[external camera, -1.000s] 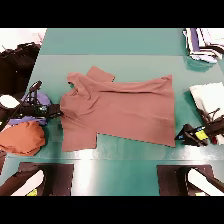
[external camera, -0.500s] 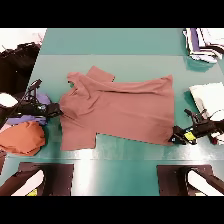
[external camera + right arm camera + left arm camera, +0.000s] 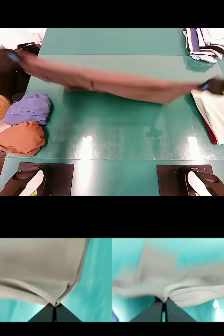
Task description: Fold the shirts.
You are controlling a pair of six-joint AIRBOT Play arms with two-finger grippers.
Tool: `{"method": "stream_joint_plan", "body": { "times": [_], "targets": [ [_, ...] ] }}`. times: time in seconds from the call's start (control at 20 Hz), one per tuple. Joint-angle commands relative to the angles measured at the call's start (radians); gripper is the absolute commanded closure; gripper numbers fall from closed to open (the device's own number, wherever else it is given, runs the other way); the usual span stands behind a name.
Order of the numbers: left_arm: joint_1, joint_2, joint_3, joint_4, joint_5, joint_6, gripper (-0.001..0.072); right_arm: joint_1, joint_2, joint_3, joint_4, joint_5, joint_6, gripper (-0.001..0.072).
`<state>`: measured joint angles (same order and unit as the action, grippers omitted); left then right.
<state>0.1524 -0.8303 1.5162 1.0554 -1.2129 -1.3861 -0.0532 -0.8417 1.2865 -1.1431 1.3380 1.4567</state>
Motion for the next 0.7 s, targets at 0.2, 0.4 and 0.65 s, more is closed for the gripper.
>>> {"method": "stream_joint_plan", "body": {
  "times": [0.2, 0.4, 0.65],
  "targets": [
    [0.000, 0.014, 0.671, 0.005, 0.064, -0.063, 0.0680, 0.002, 0.001, 0.725, -0.195, 0.039, 0.000, 0.0696],
    [0.000, 0.011, 0.679, -0.041, 0.093, -0.080, 0.0680, 0.002, -0.066, 0.879, -0.195, 0.079, 0.001, 0.0696],
    [0.000, -0.030, 0.454, -0.047, 0.058, -0.080, 0.0680, 0.002, -0.095, 0.637, -0.193, 0.056, 0.013, 0.0696]
  ]
}}
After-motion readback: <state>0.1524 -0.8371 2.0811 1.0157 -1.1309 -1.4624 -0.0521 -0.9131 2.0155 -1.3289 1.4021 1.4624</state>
